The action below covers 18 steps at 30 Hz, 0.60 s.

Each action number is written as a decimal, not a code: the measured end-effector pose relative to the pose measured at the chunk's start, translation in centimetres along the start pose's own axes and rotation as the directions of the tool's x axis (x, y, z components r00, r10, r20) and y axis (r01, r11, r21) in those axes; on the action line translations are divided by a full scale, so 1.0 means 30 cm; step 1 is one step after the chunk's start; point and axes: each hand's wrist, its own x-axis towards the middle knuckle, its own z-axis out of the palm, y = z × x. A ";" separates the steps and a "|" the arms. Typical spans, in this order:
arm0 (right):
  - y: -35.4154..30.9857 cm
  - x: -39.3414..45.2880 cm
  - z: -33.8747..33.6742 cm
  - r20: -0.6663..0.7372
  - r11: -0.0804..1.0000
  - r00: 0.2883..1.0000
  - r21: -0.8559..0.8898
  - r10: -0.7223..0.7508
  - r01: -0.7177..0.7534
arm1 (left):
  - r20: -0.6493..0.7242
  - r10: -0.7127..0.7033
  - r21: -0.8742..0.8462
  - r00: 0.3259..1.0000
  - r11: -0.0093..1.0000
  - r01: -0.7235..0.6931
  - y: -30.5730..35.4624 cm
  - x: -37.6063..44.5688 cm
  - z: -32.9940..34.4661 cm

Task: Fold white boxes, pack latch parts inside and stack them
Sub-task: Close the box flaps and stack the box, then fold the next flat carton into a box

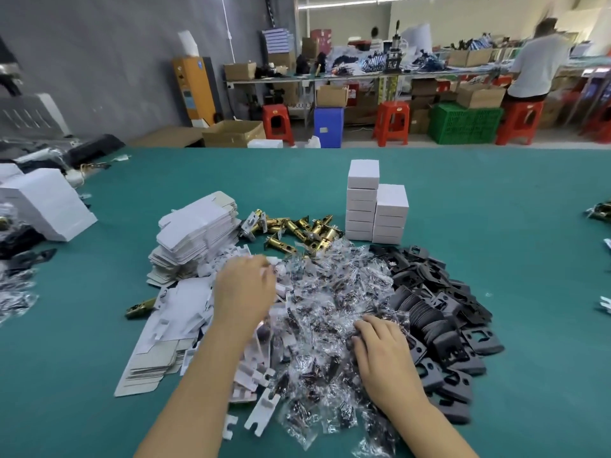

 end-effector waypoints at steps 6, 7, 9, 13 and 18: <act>0.002 0.001 -0.001 0.014 1.000 1.000 -0.010 0.015 -0.015 | 0.201 -0.439 0.222 0.876 0.891 0.395 -0.351 -0.131 -0.014; 0.003 0.001 -0.001 0.016 1.000 1.000 -0.009 0.015 -0.014 | 0.239 -0.463 0.220 0.854 0.882 0.417 -0.378 -0.138 -0.007; 0.003 0.000 -0.002 0.017 1.000 1.000 -0.006 0.011 -0.011 | 0.311 -0.469 0.207 0.827 0.882 0.422 -0.416 -0.146 0.012; 0.000 -0.002 -0.008 0.002 1.000 1.000 -0.003 0.000 0.000 | 0.421 -0.353 0.222 0.835 0.933 0.283 -0.432 -0.138 0.041; -0.003 -0.005 -0.010 -0.023 1.000 1.000 -0.004 -0.006 0.006 | 0.407 -0.237 -0.056 0.882 0.957 0.284 -0.323 -0.151 0.058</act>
